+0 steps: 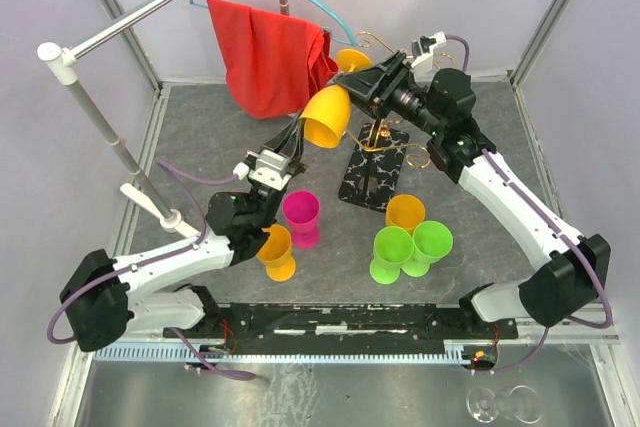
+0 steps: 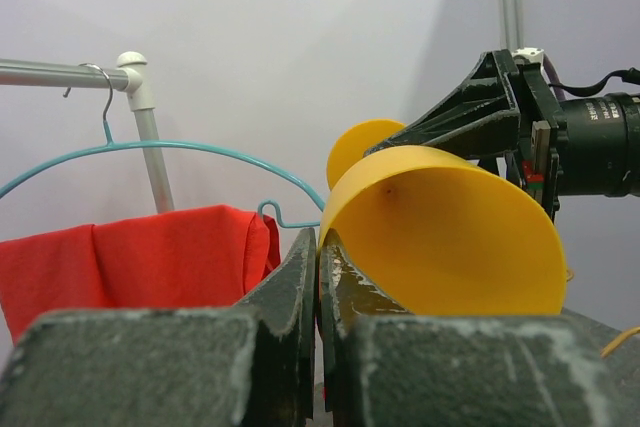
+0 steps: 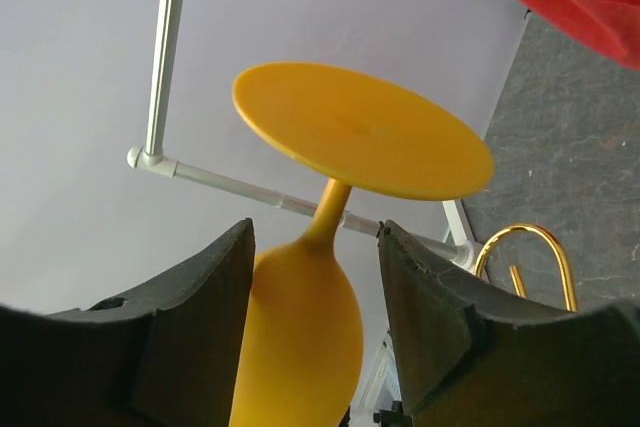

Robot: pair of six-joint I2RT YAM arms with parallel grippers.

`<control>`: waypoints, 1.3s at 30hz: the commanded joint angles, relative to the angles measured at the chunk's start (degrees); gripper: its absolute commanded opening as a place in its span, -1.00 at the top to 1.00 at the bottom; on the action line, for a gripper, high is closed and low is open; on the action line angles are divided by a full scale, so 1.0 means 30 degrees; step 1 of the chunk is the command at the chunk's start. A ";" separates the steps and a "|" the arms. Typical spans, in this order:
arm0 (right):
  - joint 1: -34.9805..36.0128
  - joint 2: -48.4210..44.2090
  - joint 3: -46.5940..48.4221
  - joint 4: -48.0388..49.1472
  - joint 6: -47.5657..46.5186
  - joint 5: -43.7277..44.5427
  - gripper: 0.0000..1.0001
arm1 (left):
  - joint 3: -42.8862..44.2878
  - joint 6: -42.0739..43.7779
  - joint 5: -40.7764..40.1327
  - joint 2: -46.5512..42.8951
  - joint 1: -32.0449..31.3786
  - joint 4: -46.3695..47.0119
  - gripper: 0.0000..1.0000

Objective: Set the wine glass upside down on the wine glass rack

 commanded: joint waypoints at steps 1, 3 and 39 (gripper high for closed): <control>0.0460 0.0067 0.0819 0.1047 0.0041 -0.0284 -0.16 | 0.0129 0.0474 -0.0067 0.0319 -0.0175 0.1870 0.95; 0.0507 0.0095 0.0804 0.1061 -0.0014 -0.0313 -0.07 | 0.0116 0.0401 -0.0112 0.0444 -0.0179 0.2060 0.95; -0.0455 0.0992 1.0634 -1.3122 -1.6312 0.8162 0.98 | -0.0223 -0.2778 -0.0074 -0.3954 -0.0265 -1.2675 -0.68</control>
